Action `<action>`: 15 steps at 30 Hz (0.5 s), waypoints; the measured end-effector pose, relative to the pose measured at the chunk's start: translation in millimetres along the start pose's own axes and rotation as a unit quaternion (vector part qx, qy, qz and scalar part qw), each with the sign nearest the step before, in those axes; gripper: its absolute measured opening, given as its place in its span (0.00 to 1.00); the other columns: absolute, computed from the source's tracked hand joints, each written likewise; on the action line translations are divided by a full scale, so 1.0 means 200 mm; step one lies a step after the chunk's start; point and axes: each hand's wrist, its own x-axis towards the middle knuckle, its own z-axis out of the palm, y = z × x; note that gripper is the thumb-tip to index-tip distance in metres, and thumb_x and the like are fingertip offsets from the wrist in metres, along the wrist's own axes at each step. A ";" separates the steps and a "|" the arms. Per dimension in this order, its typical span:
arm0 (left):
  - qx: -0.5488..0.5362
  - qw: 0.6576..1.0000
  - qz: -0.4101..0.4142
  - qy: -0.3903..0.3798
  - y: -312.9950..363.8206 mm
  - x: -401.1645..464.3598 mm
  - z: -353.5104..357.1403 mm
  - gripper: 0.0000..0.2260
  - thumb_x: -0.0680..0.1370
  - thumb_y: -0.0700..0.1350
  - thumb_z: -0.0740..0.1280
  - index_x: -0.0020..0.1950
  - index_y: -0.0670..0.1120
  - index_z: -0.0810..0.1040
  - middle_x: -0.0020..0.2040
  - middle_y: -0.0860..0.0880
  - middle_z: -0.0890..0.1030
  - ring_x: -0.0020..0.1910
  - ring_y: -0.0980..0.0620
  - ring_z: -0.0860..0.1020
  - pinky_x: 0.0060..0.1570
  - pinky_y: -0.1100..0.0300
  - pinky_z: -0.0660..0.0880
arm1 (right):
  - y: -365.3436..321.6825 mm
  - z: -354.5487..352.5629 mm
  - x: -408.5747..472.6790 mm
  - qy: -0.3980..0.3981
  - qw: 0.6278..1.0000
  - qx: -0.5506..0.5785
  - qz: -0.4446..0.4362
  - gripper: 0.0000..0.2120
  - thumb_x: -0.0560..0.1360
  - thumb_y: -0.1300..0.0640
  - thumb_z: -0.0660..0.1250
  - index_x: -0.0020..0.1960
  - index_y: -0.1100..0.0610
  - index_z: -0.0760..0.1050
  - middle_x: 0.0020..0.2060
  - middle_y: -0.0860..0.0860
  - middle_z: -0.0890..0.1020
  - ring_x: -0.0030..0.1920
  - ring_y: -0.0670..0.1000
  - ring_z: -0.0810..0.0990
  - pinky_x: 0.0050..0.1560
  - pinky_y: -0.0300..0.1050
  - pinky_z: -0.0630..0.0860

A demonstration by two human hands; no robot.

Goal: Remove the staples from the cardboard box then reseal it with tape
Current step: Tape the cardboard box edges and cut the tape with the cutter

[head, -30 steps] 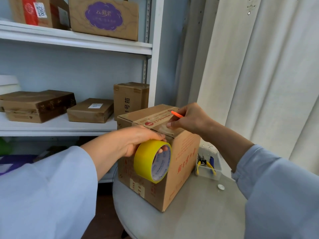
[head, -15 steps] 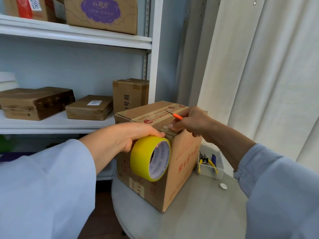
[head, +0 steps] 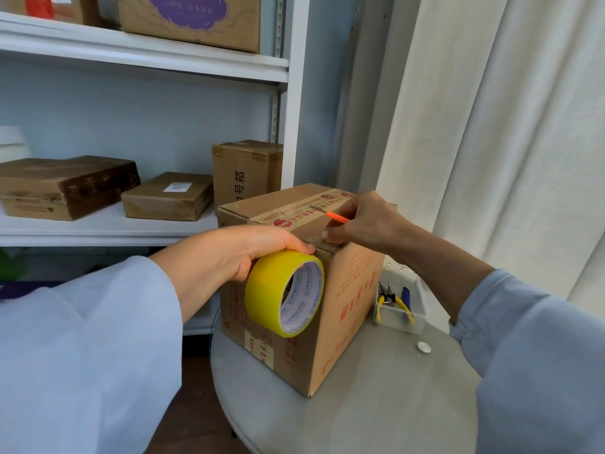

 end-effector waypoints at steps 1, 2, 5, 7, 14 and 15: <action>0.002 1.000 0.001 0.000 0.00 0.00 0.00 0.07 0.75 0.47 0.70 0.42 0.45 0.76 0.22 0.48 0.78 0.19 0.54 0.75 0.29 0.61 0.73 | 0.00 0.00 0.00 -0.005 1.000 -0.010 -0.001 0.08 0.73 0.57 0.72 0.49 0.60 0.81 0.47 0.54 0.83 0.45 0.50 0.81 0.45 0.42 0.79; 0.003 1.000 0.001 -0.001 0.00 0.00 0.00 0.07 0.75 0.46 0.70 0.42 0.45 0.76 0.22 0.49 0.77 0.18 0.54 0.75 0.27 0.62 0.73 | -0.01 0.01 0.00 -0.011 1.000 -0.014 -0.001 0.06 0.73 0.57 0.72 0.47 0.60 0.80 0.46 0.53 0.83 0.44 0.49 0.80 0.43 0.41 0.79; 0.001 1.000 0.003 -0.004 0.00 0.00 0.00 0.07 0.75 0.46 0.69 0.42 0.45 0.75 0.21 0.49 0.77 0.18 0.55 0.74 0.23 0.66 0.72 | -0.01 0.01 0.00 -0.022 1.000 0.000 0.006 0.04 0.73 0.58 0.71 0.44 0.58 0.78 0.41 0.49 0.80 0.39 0.47 0.79 0.36 0.35 0.73; -0.004 1.000 0.006 -0.003 -0.01 0.01 0.00 0.06 0.75 0.46 0.70 0.43 0.45 0.75 0.22 0.49 0.77 0.18 0.55 0.75 0.23 0.65 0.72 | -0.01 0.01 0.00 -0.020 1.000 -0.001 0.011 0.05 0.73 0.57 0.71 0.43 0.57 0.77 0.40 0.49 0.80 0.38 0.46 0.78 0.34 0.34 0.71; -0.022 1.000 0.011 -0.009 -0.03 0.03 0.01 0.05 0.74 0.46 0.71 0.45 0.46 0.77 0.28 0.48 0.80 0.25 0.52 0.78 0.28 0.63 0.75 | 0.09 0.03 -0.05 -0.005 0.988 0.127 0.090 0.11 0.73 0.54 0.72 0.41 0.56 0.71 0.28 0.50 0.68 0.26 0.47 0.65 0.22 0.36 0.62; -0.028 0.999 0.012 -0.010 -0.03 0.04 0.01 0.05 0.74 0.46 0.71 0.46 0.47 0.77 0.32 0.47 0.81 0.29 0.50 0.79 0.31 0.61 0.76 | 0.10 0.04 -0.05 -0.001 0.986 0.132 0.099 0.09 0.75 0.55 0.70 0.43 0.57 0.71 0.29 0.50 0.67 0.27 0.47 0.64 0.22 0.36 0.62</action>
